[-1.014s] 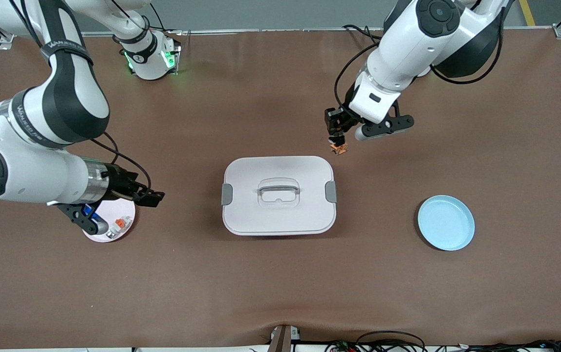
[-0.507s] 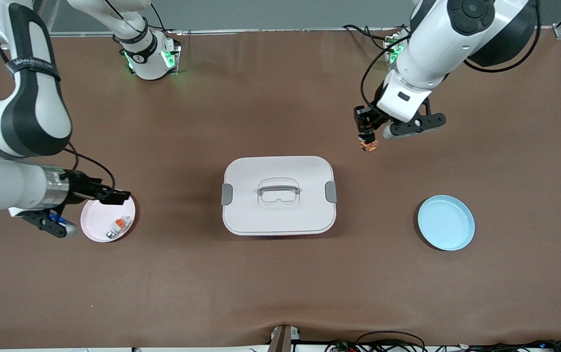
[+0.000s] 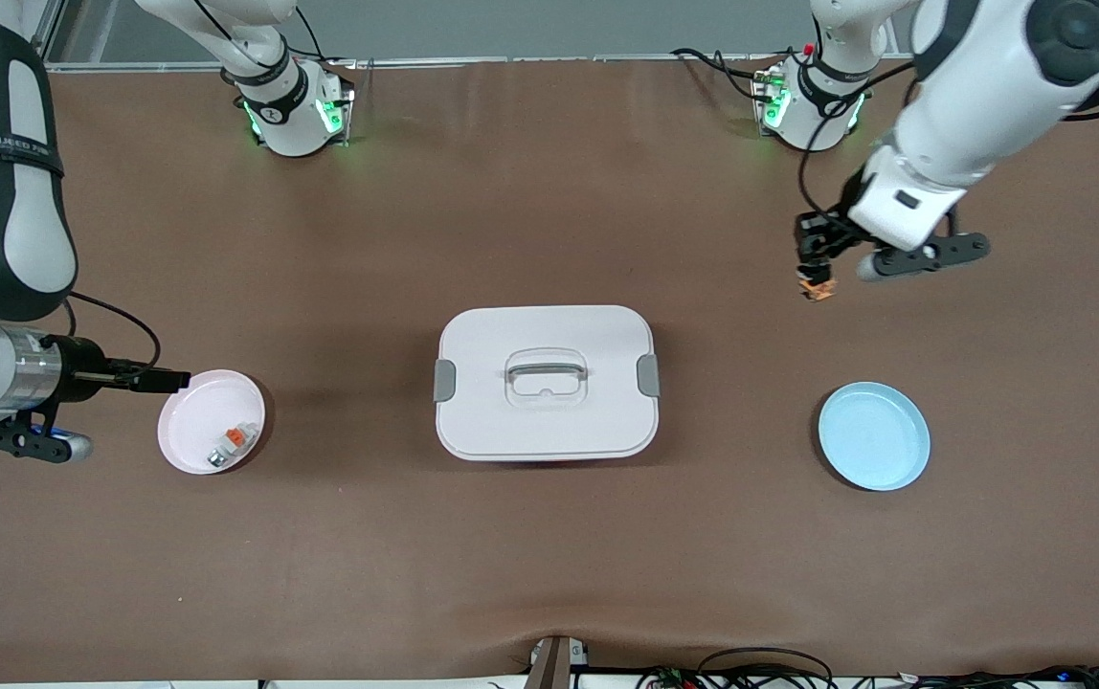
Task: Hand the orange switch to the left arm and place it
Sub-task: 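Move the switch to the blue plate while the right gripper retracts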
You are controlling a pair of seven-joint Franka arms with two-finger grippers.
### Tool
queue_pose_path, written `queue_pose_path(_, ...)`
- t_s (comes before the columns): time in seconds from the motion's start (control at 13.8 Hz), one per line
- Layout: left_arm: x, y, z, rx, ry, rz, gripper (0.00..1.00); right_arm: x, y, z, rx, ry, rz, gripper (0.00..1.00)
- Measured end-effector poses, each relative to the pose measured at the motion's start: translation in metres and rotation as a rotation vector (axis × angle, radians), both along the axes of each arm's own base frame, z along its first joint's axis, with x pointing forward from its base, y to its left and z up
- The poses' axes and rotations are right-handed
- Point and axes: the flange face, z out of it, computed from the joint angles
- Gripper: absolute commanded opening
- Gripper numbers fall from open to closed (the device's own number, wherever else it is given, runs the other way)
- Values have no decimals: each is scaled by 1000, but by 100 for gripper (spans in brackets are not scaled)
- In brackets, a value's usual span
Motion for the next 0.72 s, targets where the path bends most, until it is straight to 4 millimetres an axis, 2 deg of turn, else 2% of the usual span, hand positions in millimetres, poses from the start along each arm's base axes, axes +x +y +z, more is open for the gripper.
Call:
queue_pose_path(0.43, 12, 132, 2, -24, -25, -15, 0, -1, -42, -39, -7, -79, 146, 100)
queue_pose_path(0.58, 20, 168, -6, -28, -53, 6, 0, -2, -58, -53, -9, -116, 167, 100)
queue_pose_path(0.72, 32, 191, -26, 6, -67, 13, 0, -3, -70, -61, -34, -137, 175, 100)
